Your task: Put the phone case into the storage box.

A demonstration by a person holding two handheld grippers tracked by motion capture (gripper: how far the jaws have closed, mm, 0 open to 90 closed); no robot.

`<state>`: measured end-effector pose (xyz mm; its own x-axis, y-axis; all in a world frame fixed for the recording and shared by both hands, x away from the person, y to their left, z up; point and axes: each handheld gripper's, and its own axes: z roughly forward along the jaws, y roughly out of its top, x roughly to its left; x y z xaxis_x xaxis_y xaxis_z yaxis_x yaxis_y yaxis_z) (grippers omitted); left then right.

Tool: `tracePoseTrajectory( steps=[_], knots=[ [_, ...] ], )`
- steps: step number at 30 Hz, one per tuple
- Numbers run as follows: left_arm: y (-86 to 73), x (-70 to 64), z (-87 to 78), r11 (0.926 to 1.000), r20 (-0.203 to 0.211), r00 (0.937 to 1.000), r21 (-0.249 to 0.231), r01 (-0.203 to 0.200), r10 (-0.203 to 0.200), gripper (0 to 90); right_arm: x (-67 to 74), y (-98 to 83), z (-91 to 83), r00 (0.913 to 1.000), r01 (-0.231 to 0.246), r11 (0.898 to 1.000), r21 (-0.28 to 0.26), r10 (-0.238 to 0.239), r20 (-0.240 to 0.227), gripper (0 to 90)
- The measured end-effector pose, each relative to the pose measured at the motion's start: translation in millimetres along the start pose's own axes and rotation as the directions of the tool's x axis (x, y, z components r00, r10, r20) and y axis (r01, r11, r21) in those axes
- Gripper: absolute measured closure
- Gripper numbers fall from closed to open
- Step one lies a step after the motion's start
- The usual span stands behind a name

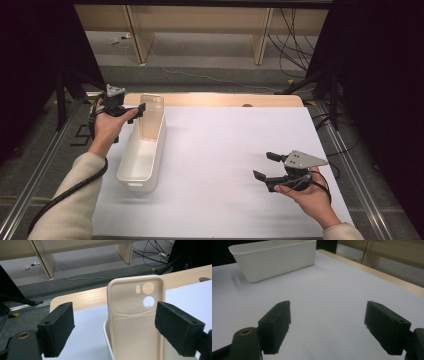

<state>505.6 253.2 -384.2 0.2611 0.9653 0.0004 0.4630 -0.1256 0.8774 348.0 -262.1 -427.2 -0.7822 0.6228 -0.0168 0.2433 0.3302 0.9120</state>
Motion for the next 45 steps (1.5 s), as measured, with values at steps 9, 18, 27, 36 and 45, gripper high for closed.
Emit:
tracePoseTrajectory(
  steps=[9, 18, 27, 36, 45],
  knots=[
    [0.7, -9.9, -11.6, 0.9995, 0.028, 0.9993, -0.016, -0.026, 0.026, 12.9, 0.5, 0.3, -0.1, 1.0000, -0.002, 1.000, 0.001, 0.002, -0.001, 22.2],
    [-0.3, -15.0, -20.0, 0.9983, 0.040, 0.9978, -0.028, -0.051, 0.053, 11.8, 0.1, 0.3, -0.1, 1.0000, -0.001, 1.000, -0.001, 0.001, 0.001, 22.1],
    [-5.3, -19.6, -25.7, 0.9980, 0.063, 0.9966, -0.036, -0.052, 0.054, 12.3, 0.3, 0.5, -0.1, 1.0000, -0.002, 1.000, 0.000, 0.002, 0.000, 22.1],
    [-7.8, -25.7, -31.7, 0.9972, 0.081, 0.9946, -0.043, -0.062, 0.065, 12.3, -0.2, 0.8, -0.8, 1.0000, -0.004, 1.000, -0.003, 0.004, 0.004, 22.1],
    [-11.0, -29.1, -40.9, 0.9972, 0.101, 0.9932, -0.052, -0.052, 0.058, 11.7, -0.1, 1.4, -1.0, 1.0000, -0.003, 1.000, -0.006, 0.003, 0.005, 22.1]
  ],
)
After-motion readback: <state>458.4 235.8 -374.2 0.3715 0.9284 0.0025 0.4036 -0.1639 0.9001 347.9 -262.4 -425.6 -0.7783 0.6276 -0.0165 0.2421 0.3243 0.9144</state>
